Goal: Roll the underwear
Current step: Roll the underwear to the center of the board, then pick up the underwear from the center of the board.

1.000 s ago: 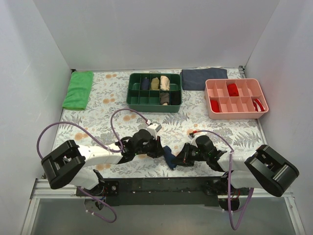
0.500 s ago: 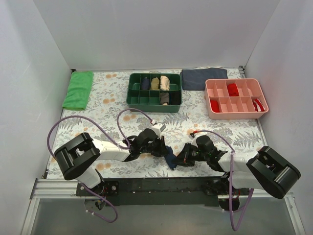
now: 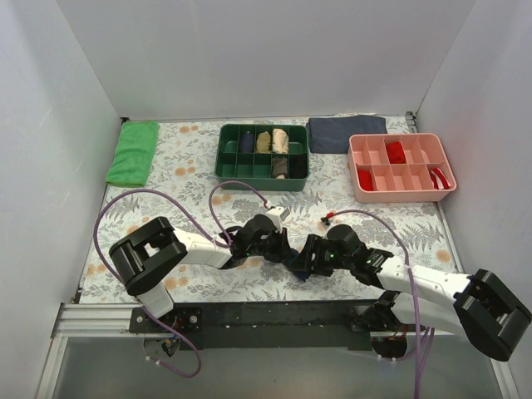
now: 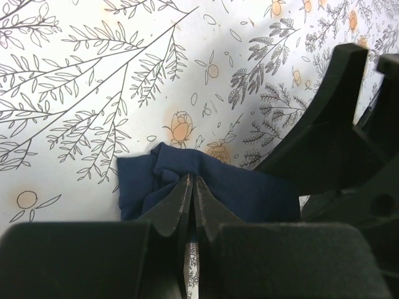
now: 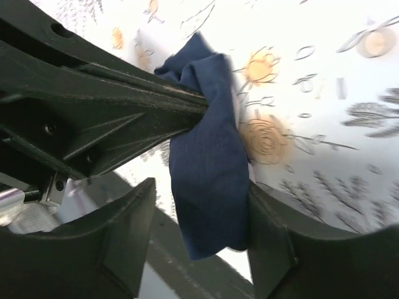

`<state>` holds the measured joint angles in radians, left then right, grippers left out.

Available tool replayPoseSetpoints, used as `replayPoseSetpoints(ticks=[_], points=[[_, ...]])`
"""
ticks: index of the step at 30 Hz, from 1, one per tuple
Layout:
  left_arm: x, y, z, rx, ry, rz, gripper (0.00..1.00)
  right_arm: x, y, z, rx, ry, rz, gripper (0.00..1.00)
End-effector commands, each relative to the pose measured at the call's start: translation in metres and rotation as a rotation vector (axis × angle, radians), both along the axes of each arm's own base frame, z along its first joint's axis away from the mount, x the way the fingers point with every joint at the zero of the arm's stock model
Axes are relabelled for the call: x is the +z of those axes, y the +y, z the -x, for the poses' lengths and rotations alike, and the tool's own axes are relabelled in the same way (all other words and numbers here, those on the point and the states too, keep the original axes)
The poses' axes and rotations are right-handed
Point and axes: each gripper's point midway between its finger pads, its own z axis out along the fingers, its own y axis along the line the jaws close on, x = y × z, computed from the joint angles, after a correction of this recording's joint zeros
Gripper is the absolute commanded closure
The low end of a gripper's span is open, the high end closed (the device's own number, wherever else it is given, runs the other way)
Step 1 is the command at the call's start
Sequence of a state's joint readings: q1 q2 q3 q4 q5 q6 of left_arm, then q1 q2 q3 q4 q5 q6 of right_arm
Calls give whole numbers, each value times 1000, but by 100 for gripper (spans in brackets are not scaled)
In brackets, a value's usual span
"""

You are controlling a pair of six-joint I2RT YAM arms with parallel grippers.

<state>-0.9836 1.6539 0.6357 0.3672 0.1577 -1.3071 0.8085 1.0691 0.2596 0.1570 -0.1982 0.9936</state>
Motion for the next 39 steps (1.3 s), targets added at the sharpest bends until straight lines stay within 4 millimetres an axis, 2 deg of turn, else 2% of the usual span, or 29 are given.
replayPoseSetpoints(ticks=[1,2,4,6,8,11,12,13,15,19,24,34,39], points=[[-14,7,6,-9,31,-46,100,-5,-38,-17,-76,-125,265,32],[-14,7,6,-7,32,-47,100,-2,-42,-19,-86,-139,292,29],[-14,7,6,-9,30,-48,100,3,-48,-20,-83,-172,345,28],[-14,5,5,-13,29,-48,100,11,-44,-20,-42,-232,357,27],[-17,5,6,-18,37,-54,100,9,-53,-24,-18,-279,441,27],[-19,4,7,-25,46,-61,100,20,-46,-27,53,-350,502,27],[-17,4,7,-25,47,-58,100,22,-40,-20,134,-398,527,27],[-18,4,8,-27,49,-60,100,35,-39,-29,105,-446,563,26],[-18,3,8,-33,49,-65,100,36,-38,-25,183,-494,618,26],[-19,2,7,-37,56,-76,100,43,-19,-21,281,-551,583,26],[-18,2,8,-33,61,-72,100,28,-23,-17,336,-531,643,26],[-20,-3,9,-49,79,-70,100,17,-6,-10,472,-581,605,27],[-20,-3,9,-52,82,-72,100,0,-7,-7,525,-545,663,34]])
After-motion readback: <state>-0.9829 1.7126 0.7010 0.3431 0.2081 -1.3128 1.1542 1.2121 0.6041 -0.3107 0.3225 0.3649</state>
